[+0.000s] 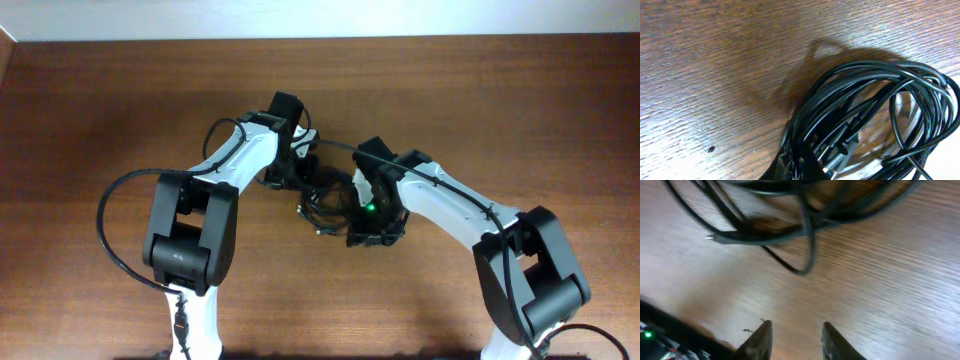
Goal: Untangle cables
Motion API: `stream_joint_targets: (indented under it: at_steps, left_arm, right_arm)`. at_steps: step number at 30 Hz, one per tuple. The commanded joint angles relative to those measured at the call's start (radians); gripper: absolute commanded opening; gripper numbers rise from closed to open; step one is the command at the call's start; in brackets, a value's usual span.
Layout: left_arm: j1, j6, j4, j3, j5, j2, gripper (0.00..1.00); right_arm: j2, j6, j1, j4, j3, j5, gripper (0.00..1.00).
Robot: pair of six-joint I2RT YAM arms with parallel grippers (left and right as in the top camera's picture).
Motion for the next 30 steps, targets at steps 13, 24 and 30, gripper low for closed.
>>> stream_joint_targets:
  at_steps: [13,24,30]
  left_arm:
    - [0.008,-0.006,0.002,-0.001,-0.011,0.009,0.03]
    - [0.008,-0.006,0.002,-0.001,-0.011,0.009,0.03]
    - [0.009,-0.006,0.002,-0.001,-0.011,0.009,0.02]
  right_arm:
    - [-0.001,0.302,0.040,0.220,-0.075,0.271,0.04]
    - [-0.001,0.279,0.040,0.192,-0.099,0.385,0.04]
    - [-0.002,0.001,-0.049,-0.173,-0.016,0.389,0.04]
